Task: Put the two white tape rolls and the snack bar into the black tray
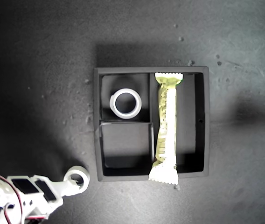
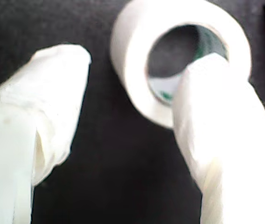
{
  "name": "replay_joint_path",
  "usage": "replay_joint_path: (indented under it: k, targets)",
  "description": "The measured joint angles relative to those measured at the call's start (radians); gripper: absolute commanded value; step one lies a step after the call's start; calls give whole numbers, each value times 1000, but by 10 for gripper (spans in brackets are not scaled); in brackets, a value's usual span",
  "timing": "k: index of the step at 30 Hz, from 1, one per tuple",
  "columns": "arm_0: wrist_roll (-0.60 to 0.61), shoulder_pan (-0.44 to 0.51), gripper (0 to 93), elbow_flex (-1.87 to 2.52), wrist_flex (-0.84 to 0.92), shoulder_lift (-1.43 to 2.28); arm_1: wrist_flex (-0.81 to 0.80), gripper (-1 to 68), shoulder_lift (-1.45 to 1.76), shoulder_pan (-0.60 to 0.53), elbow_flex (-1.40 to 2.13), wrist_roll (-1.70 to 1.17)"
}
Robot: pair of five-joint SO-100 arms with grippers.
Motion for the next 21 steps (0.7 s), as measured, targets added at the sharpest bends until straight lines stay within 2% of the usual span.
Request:
replay_joint_path:
  k: [12, 21]
  targets:
    - [-11, 14, 131, -43, -38, -106, -41, -4, 298, -14, 262, 97]
    - [-11, -2, 131, -43, -38, -144, -110, -4, 328, -25, 364, 114]
